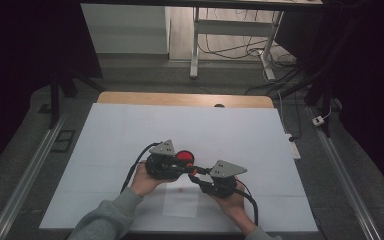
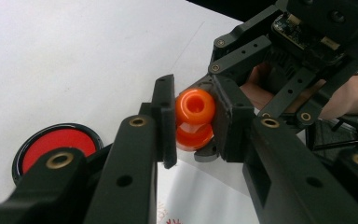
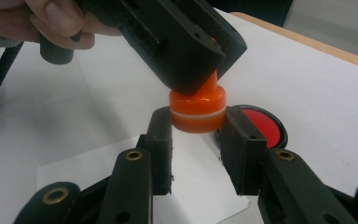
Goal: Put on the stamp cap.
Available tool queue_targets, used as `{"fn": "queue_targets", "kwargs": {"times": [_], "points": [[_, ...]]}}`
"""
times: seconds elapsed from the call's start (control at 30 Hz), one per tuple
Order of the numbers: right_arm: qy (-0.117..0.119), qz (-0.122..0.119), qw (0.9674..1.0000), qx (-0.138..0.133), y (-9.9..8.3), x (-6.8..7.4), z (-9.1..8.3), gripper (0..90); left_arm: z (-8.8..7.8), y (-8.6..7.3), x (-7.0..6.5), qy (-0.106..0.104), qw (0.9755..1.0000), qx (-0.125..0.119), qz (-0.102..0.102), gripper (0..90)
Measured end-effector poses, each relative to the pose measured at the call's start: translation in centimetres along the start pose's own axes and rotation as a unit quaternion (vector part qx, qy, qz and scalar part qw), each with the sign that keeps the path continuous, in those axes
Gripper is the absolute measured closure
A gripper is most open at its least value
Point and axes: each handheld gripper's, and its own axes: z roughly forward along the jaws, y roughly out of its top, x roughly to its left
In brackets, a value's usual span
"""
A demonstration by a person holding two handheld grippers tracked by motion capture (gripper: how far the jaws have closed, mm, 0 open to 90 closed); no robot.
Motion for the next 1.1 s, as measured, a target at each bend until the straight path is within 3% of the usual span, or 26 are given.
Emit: {"fn": "queue_targets", "kwargs": {"times": [0.37,0.8,1.1], "points": [[-0.005,-0.006,0.9999,0.015,0.04,0.33,0.16,64.8,0.29,-0.42,-0.06,0.001,1.0000,0.004,0.001,72.6],[-0.003,-0.004,0.9995,0.031,0.00,0.30,0.35,65.0,0.78,-0.68,-0.84,0.031,0.9991,0.013,0.026,72.8],[-0.002,-0.001,0.9994,0.034,-0.09,0.33,0.46,64.8,0.79,-0.76,-0.87,0.032,0.9991,0.013,0.025,72.8]]}}
